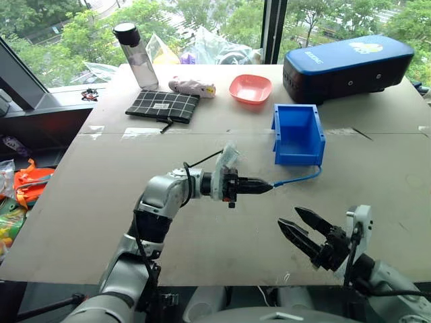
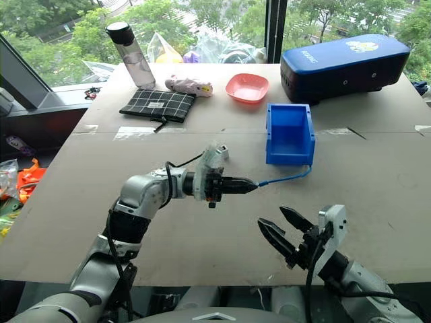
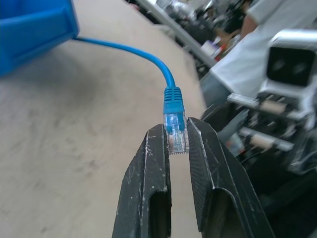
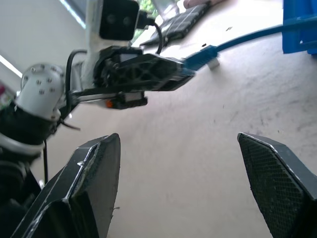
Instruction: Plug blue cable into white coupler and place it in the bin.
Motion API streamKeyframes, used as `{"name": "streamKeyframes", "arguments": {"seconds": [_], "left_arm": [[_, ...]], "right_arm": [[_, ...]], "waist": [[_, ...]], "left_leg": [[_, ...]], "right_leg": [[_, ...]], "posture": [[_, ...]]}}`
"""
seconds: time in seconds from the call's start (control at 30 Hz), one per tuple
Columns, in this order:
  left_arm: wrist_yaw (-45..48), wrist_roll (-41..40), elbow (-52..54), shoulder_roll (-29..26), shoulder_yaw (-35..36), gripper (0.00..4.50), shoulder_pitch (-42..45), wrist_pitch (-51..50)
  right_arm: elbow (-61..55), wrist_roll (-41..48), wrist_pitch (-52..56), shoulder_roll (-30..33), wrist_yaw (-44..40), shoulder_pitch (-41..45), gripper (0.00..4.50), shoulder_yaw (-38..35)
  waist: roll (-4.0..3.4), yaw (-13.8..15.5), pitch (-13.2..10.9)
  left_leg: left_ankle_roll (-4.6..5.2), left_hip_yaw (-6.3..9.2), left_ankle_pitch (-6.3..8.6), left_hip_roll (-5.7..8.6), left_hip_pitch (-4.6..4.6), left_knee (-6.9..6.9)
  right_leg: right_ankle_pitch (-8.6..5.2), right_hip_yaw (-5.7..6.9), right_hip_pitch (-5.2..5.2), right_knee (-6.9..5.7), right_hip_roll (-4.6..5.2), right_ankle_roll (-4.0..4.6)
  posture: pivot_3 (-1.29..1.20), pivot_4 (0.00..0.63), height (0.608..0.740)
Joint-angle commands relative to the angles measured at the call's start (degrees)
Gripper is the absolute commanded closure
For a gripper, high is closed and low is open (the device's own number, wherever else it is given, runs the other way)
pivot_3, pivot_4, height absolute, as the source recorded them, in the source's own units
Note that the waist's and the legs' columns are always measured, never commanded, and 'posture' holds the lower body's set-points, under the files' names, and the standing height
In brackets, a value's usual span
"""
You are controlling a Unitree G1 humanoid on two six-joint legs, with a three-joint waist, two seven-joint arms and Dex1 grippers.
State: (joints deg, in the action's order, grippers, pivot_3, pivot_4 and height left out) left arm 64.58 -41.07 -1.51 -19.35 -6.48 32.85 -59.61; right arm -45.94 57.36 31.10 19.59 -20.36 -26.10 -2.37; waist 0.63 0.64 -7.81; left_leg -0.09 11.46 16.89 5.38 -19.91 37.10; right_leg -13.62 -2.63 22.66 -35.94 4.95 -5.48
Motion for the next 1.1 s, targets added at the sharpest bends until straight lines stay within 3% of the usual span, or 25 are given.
{"name": "streamKeyframes", "arguments": {"seconds": [0.03,0.1,0.17,0.23,0.37,0.43,0.6,0.67,0.7,0.8,0.87,0.97,1.1], "left_arm": [[-3.5,-7.8,3.8,1.6,3.7,4.42,0.0,-9.1],[-4.9,-9.1,5.1,1.9,4.1,4.42,-0.4,-10.6],[-6.2,-10.4,6.3,2.3,4.2,4.5,-1.0,-11.7],[-7.5,-11.8,7.0,3.0,4.7,4.5,-1.3,-12.7],[-9.5,-14.1,8.1,4.0,5.3,4.5,-1.6,-14.0],[-10.3,-15.0,8.5,4.2,5.5,4.5,-1.7,-14.3],[-10.2,-14.2,10.6,2.2,4.6,4.5,-2.8,-12.0],[-11.7,-13.9,11.4,1.4,6.0,3.5,-3.4,-10.9],[-13.2,-12.6,11.8,0.6,7.0,3.22,-3.9,-9.4],[-13.2,-3.7,14.9,-6.2,6.5,2.02,-8.3,1.2],[-14.8,6.5,13.8,-10.0,5.1,1.01,-11.4,14.5],[-18.8,17.5,6.0,-12.5,5.7,1.01,-12.7,29.5],[-19.2,24.1,-5.6,-11.4,3.5,1.01,-8.7,39.8]], "right_arm": [[-1.1,9.7,-0.1,-3.6,6.7,3.5,0.69,0.5],[-1.0,12.4,-0.3,-4.7,8.6,4.9,0.69,0.6],[-0.6,14.8,-0.6,-5.9,10.5,6.3,1.25,1.1],[-0.5,16.0,-0.4,-6.2,11.4,7.5,1.94,2.0],[-0.2,16.4,-0.4,-5.9,11.7,8.1,3.89,3.2],[-0.2,17.0,-0.7,-5.6,11.6,8.0,4.42,3.1],[0.0,18.5,-1.8,-5.1,10.9,7.7,4.42,2.5],[-0.4,18.8,-2.0,-4.8,10.8,7.6,4.5,2.7],[-0.4,18.9,-2.2,-4.7,10.7,7.6,4.5,2.6],[-0.1,17.9,-2.9,-4.5,10.2,6.9,4.5,1.7],[0.5,17.2,-3.5,-4.4,9.6,6.5,4.5,1.1],[1.3,16.4,-4.2,-4.5,9.0,6.5,4.5,0.9],[2.6,15.9,-4.3,-4.7,8.4,7.5,4.5,1.4]], "waist": [[-0.01,0.0,0.0],[-0.01,0.0,0.0],[-0.02,0.1,0.0],[-0.02,0.1,0.0],[-0.02,0.1,0.0],[-0.02,0.0,0.0],[-0.03,0.0,0.0],[-0.03,0.0,0.0],[-0.03,0.0,0.0],[-0.04,-0.3,0.0],[-0.1,-0.4,0.0],[-0.11,0.1,0.0],[-0.06,0.7,0.0]], "left_leg": [[-0.01,-0.03,0.0,0.0,0.01,-0.02],[-0.02,-0.03,-0.01,0.0,0.01,-0.02],[-0.02,-0.03,-0.01,0.0,0.01,-0.02],[-0.02,-0.03,-0.01,0.01,0.01,-0.02],[-0.02,-0.05,-0.01,0.03,0.01,-0.02],[-0.02,-0.06,-0.01,0.03,0.02,-0.02],[-0.02,-0.08,-0.01,0.03,0.02,-0.03],[-0.02,-0.09,-0.01,0.03,0.02,-0.03],[-0.03,-0.08,-0.01,0.02,0.02,-0.03],[-0.03,-0.14,-0.01,-0.03,0.06,-0.11],[-0.07,-0.23,-0.03,-0.05,0.13,-0.31],[-0.08,-0.26,-0.04,-0.05,0.14,-0.36],[-0.06,-0.23,-0.03,0.04,0.09,-0.36]], "right_leg": [[0.0,-0.03,0.01,0.0,0.0,0.0],[0.0,-0.03,0.02,0.0,0.0,0.0],[0.0,-0.04,0.02,0.0,0.0,0.01],[0.0,-0.03,0.02,0.0,0.0,0.01],[0.0,-0.05,0.02,0.01,0.0,0.01],[0.0,-0.05,0.02,0.01,-0.01,0.01],[0.0,-0.06,0.03,0.01,-0.02,0.01],[0.0,-0.07,0.03,0.01,-0.02,0.01],[0.0,-0.07,0.03,0.01,-0.02,0.01],[0.0,-0.14,0.08,0.01,-0.05,0.02],[0.0,-0.28,0.11,0.01,-0.06,0.03],[0.0,-0.3,0.15,0.05,-0.04,0.04],[0.01,-0.25,0.12,0.09,0.03,0.03]], "posture": [[0.0,0.15,0.737],[0.0,0.15,0.737],[0.0,0.15,0.737],[0.0,0.15,0.737],[0.0,0.15,0.737],[0.0,0.15,0.737],[0.0,0.15,0.737],[0.0,0.15,0.737],[0.0,0.15,0.737],[0.0,0.15,0.737],[0.0,0.15,0.737],[0.0,0.15,0.737],[0.0,0.15,0.737]]}}
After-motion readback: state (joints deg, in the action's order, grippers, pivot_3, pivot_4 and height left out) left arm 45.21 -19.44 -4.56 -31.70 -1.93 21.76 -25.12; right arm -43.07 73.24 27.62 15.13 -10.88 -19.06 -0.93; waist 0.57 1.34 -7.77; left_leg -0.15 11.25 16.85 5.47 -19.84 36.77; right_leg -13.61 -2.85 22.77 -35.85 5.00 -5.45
